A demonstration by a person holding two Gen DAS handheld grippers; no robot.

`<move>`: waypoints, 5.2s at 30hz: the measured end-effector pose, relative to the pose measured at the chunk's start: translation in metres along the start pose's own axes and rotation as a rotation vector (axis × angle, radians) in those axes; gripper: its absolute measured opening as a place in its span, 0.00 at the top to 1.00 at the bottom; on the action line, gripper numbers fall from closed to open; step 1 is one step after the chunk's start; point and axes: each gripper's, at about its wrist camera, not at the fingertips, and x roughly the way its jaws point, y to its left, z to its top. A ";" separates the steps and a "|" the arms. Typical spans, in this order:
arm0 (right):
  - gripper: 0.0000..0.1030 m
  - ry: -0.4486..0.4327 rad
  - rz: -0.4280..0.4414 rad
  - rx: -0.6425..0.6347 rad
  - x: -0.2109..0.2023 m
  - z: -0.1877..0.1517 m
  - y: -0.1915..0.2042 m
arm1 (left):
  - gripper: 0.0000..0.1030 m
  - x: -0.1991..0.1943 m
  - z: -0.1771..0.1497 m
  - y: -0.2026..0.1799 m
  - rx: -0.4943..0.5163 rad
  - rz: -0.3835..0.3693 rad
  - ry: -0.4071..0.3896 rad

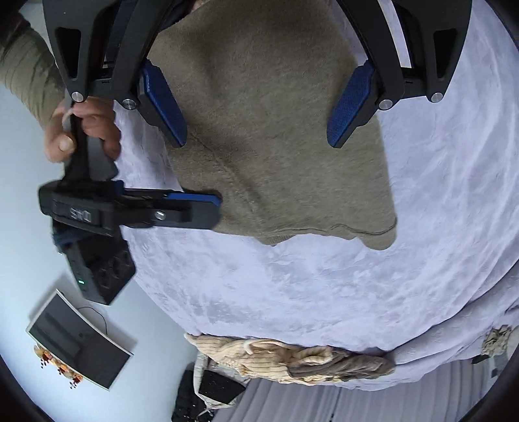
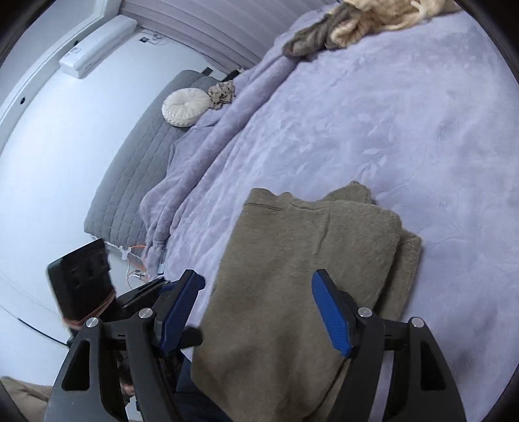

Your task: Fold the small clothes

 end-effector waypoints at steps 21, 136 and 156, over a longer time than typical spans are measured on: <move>0.22 0.019 0.357 0.107 -0.040 -0.059 -0.006 | 0.14 0.001 -0.028 0.001 0.049 0.124 0.026; 0.22 0.198 -0.764 -0.690 0.013 -0.145 0.139 | 0.00 -0.014 -0.068 0.001 -0.140 0.511 0.126; 0.22 0.232 -0.804 -0.729 0.026 -0.141 0.151 | 0.00 -0.025 -0.071 0.024 -0.193 0.467 0.104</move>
